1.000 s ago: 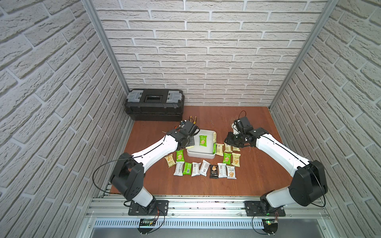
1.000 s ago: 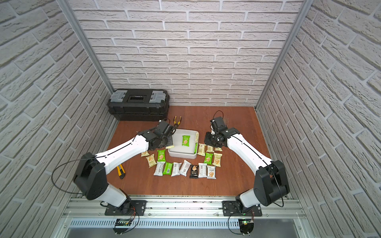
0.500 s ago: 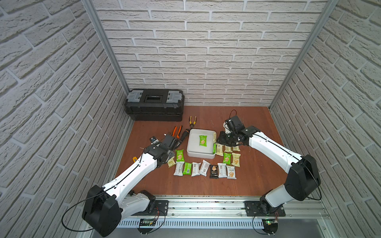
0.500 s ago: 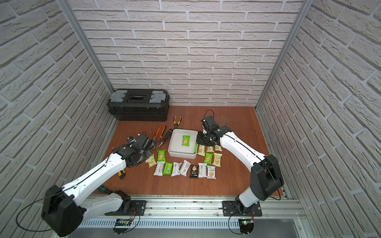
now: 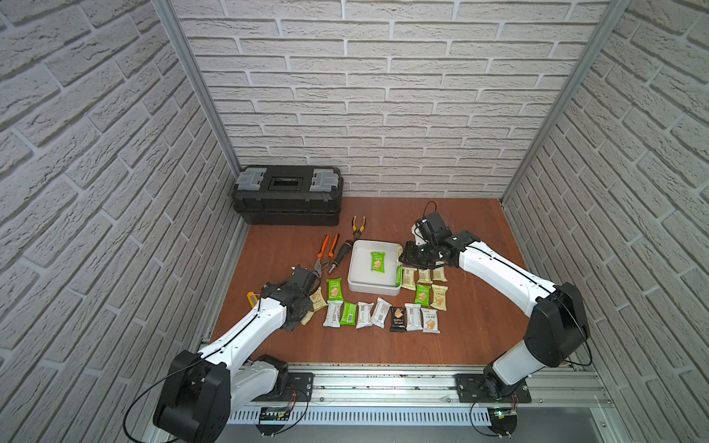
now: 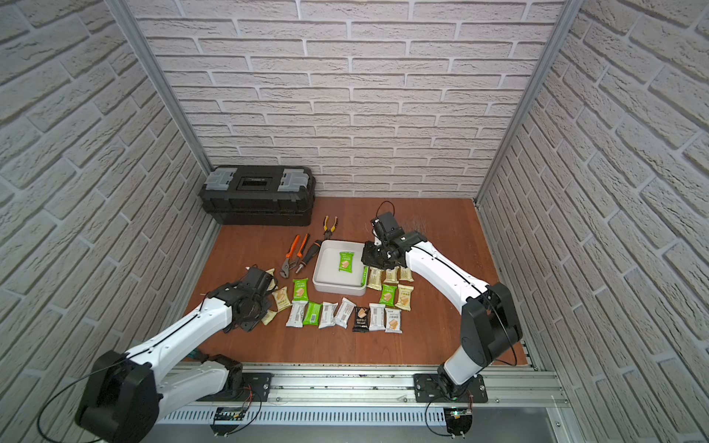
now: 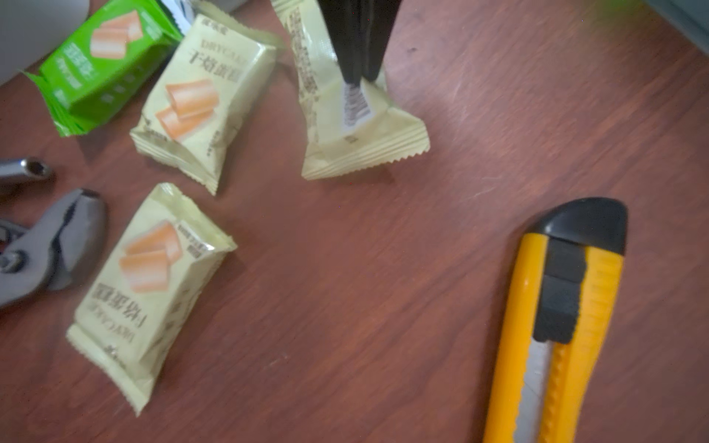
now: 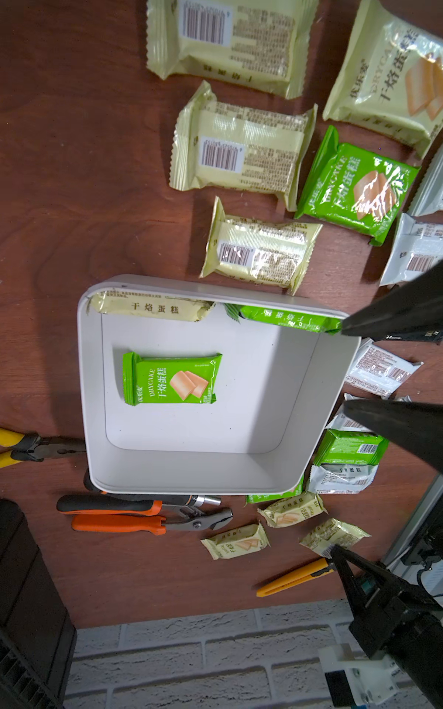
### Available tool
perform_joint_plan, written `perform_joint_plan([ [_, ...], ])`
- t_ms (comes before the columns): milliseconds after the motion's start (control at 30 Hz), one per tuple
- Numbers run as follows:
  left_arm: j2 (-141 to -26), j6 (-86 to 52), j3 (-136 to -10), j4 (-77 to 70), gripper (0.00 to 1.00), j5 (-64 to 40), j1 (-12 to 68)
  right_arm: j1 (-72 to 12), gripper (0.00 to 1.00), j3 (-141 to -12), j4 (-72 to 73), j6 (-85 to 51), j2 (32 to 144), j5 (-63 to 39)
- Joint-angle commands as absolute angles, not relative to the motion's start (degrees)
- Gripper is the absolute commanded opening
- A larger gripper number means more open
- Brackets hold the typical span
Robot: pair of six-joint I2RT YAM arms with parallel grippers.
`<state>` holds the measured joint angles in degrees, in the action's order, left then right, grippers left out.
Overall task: Take the cookies out of the storage box
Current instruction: Place the cookie at the center of the board, then pick up the cookie from the storage box.
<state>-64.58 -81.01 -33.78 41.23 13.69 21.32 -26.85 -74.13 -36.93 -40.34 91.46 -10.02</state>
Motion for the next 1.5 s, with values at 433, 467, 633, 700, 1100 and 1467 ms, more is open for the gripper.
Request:
perform_joint_plan([
  [433,-57.94,-76.96,-35.89,43.78,0.65,17.58,20.39,-32.87,0.35,-78.62,-32.70,-41.20,96.68,-6.36],
  [467,-56.68,-76.12,-35.96,43.07,0.66,18.36,20.39,-33.64,0.36,-79.78,-33.38,-41.03,97.93,-5.10],
  [633,-50.90,-74.86,-31.49,33.60,0.67,17.60,19.79,-37.00,0.41,-83.46,-35.60,-41.78,103.37,0.51],
  [700,-49.43,-74.91,-30.38,31.85,0.67,17.66,19.36,-37.90,0.47,-85.00,-36.79,-42.08,105.66,1.86],
  [1100,-50.46,-74.29,-28.94,27.67,0.67,13.97,15.51,-38.94,0.64,-95.94,-41.77,-41.65,118.01,4.12],
  [1467,-51.72,-73.07,-27.35,22.35,0.66,9.58,11.00,-38.10,0.66,-103.48,-47.64,-44.65,124.51,7.31],
])
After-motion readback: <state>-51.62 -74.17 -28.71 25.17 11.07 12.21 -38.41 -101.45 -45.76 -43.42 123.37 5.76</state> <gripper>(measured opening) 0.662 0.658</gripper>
